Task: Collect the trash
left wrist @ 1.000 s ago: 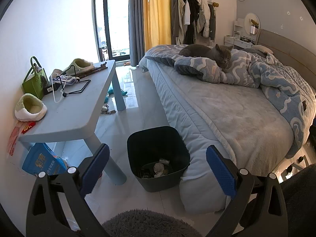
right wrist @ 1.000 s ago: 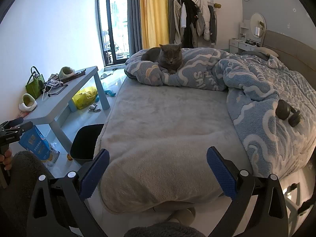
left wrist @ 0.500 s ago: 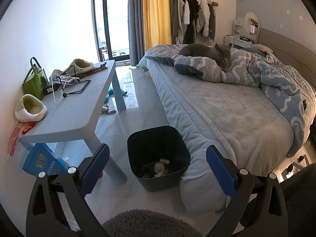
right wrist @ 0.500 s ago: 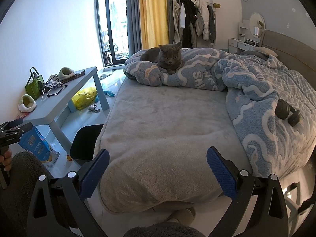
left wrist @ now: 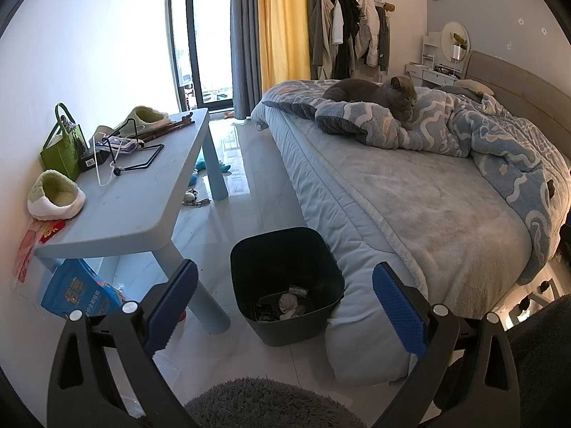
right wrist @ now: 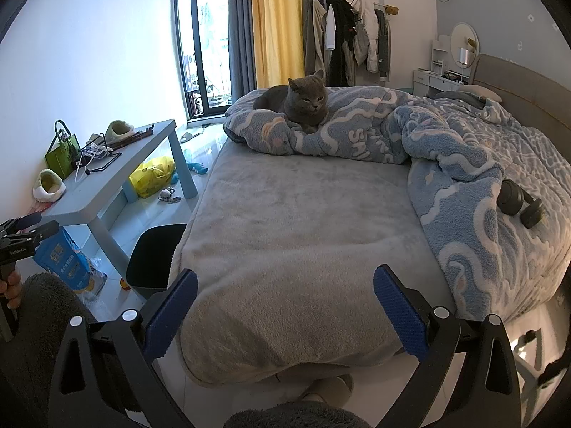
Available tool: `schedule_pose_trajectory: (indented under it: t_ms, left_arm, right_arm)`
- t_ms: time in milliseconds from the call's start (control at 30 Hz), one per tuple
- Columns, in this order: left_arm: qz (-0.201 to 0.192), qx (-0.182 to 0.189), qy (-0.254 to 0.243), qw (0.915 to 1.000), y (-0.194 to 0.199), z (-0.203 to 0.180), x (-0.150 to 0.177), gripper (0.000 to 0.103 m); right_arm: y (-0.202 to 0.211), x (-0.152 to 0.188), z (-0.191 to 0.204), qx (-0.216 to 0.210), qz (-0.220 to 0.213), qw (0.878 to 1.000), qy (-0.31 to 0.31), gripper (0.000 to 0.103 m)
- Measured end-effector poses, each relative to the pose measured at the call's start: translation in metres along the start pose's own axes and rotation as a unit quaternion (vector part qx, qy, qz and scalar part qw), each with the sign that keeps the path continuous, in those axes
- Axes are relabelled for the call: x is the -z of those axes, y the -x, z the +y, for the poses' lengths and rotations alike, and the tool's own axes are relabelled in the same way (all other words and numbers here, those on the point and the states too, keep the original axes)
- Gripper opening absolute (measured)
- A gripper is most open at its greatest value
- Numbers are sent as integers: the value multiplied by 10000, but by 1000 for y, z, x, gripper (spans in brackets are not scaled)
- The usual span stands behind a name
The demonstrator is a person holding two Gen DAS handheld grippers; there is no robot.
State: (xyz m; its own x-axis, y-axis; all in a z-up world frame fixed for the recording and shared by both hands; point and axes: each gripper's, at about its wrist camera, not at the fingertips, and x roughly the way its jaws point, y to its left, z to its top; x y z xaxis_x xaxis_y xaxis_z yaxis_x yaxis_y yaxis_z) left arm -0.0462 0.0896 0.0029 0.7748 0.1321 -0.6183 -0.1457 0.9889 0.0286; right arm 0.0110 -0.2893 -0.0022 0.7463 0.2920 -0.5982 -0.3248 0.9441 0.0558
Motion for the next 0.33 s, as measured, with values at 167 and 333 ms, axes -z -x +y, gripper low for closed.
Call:
schedule_pose_trajectory:
  t_ms: [167,333]
  left_arm:
    - [26,35,-29,10000,-1,1,2,100]
    - [14,4,-74,10000,-1,3,5,100]
  right_arm:
    - [0,0,0,1,6,10000,2,100]
    - [0,0,0,0,1,10000,-4,100]
